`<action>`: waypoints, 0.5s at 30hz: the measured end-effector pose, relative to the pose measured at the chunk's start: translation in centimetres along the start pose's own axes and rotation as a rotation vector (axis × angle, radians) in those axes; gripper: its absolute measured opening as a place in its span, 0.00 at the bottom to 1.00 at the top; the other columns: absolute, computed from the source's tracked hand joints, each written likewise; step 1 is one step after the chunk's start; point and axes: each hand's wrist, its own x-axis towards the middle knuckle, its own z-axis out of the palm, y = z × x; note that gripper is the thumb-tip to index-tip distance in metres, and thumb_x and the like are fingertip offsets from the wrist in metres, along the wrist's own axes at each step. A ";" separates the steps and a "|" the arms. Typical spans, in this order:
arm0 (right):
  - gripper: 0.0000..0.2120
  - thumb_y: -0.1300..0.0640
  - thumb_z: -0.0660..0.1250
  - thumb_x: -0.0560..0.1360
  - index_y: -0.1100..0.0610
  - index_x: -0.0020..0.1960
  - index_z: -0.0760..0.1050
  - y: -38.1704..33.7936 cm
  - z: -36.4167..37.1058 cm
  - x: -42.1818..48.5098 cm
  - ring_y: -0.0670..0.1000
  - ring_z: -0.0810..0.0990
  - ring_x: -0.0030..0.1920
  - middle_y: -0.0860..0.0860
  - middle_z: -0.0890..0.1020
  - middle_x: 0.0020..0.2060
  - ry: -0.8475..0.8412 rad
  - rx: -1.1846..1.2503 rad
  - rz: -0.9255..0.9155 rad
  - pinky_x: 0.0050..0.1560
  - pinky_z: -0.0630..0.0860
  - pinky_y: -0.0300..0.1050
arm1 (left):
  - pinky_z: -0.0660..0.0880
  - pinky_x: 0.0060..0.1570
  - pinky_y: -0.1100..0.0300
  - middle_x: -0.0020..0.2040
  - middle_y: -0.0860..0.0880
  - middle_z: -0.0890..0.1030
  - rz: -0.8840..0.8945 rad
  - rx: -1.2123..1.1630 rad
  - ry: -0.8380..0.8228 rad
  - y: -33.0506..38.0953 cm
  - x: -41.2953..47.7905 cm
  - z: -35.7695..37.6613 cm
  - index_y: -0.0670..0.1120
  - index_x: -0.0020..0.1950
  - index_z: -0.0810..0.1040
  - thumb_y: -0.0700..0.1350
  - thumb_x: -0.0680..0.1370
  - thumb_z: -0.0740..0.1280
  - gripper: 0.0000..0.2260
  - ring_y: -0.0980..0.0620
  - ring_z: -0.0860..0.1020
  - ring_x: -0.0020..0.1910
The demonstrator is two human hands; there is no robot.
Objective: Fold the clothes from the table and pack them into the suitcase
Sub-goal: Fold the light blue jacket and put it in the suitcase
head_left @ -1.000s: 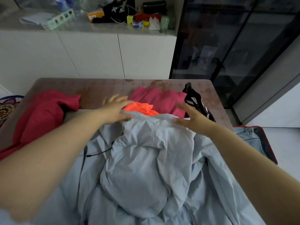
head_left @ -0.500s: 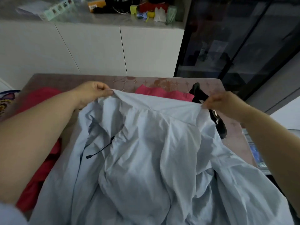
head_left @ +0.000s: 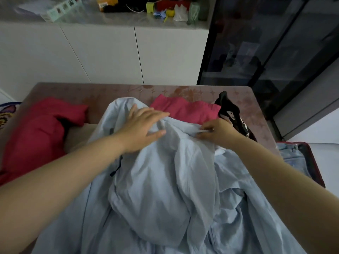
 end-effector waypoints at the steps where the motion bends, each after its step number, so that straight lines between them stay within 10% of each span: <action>1: 0.12 0.47 0.70 0.73 0.53 0.51 0.81 0.1 -0.4 0.4 0.51 0.75 0.50 0.48 0.80 0.43 0.093 0.016 0.000 0.70 0.58 0.58 | 0.35 0.71 0.45 0.74 0.56 0.62 0.014 0.033 -0.068 0.2 -0.5 0.4 0.59 0.75 0.55 0.71 0.71 0.44 0.34 0.51 0.54 0.75; 6: 0.13 0.53 0.59 0.79 0.52 0.56 0.80 -0.1 -3.5 2.8 0.57 0.74 0.60 0.53 0.82 0.53 0.541 -0.139 0.164 0.74 0.47 0.56 | 0.24 0.65 0.45 0.72 0.59 0.30 -0.025 0.270 -0.214 -0.2 0.3 2.7 0.67 0.67 0.26 0.77 0.66 0.41 0.36 0.51 0.29 0.72; 15: 0.52 0.24 0.58 0.64 0.42 0.75 0.35 -2.4 6.3 -7.9 0.52 0.37 0.76 0.45 0.38 0.76 -0.011 -0.316 -0.137 0.71 0.32 0.56 | 0.24 0.65 0.49 0.74 0.56 0.32 -0.214 0.217 -0.018 -0.3 -1.1 3.9 0.64 0.66 0.25 0.76 0.66 0.30 0.33 0.51 0.31 0.73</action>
